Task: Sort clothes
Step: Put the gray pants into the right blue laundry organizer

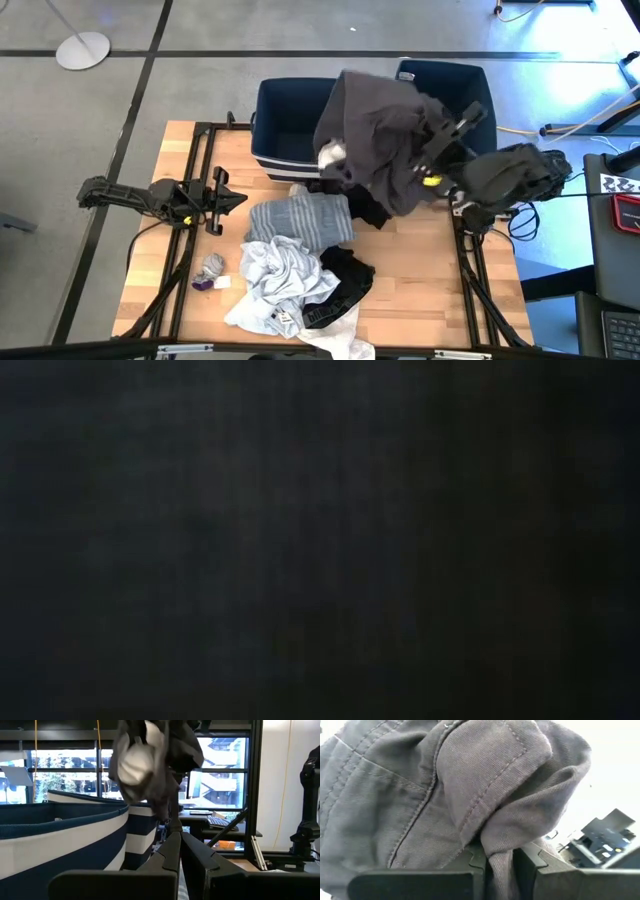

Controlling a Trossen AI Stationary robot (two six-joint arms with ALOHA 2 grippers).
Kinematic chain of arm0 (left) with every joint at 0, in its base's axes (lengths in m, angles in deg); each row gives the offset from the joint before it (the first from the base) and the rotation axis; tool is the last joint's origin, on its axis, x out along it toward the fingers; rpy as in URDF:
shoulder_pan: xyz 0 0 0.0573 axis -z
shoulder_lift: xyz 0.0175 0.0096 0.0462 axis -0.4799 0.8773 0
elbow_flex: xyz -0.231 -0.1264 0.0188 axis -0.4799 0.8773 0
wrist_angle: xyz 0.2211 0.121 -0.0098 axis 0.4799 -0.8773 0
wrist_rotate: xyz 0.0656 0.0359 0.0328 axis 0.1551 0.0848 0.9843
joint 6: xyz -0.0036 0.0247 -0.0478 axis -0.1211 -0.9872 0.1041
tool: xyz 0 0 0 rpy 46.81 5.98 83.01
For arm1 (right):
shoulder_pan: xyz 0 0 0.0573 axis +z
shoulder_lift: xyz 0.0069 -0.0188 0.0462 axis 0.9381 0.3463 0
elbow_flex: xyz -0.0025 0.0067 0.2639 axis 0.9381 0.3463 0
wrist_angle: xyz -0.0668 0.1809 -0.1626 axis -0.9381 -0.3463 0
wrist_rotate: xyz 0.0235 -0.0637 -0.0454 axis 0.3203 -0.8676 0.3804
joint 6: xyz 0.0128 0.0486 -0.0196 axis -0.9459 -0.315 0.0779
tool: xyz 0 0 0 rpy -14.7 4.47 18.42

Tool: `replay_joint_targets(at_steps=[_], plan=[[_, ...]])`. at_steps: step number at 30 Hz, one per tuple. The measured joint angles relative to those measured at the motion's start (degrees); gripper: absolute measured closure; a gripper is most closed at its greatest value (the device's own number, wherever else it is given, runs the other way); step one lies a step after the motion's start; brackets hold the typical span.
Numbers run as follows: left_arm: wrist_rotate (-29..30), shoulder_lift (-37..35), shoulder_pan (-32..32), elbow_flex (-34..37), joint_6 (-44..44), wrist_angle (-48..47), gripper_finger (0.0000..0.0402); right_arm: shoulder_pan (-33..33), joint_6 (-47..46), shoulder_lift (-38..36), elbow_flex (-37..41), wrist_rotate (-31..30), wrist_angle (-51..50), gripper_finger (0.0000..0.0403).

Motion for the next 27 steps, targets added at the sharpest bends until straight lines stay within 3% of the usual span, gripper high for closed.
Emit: replay_joint_targets(at_steps=[6,12,15,21,27], plan=[[0.00,-0.01,0.00,0.02,-0.04,0.00,0.0398,-4.61,11.29,-0.01,-4.64,-1.71,7.26,0.0350],[0.00,-0.01,0.00,0.00,-0.28,0.00,0.0398,-14.10,12.29,-0.20,-5.60,-1.75,5.78,0.0349],[0.00,-0.02,0.00,0.01,-0.07,0.00,0.0398,-20.09,10.74,-0.20,-5.60,-6.05,3.78,0.0349],[0.00,-0.02,0.00,0.00,-0.20,-0.02,0.0398,-31.30,-3.73,-0.35,-5.60,-7.98,-10.32,0.0349],[0.00,-0.01,0.00,0.00,-0.70,0.00,0.0398,-40.59,-23.88,-0.51,-4.15,3.13,-26.60,0.0349]])
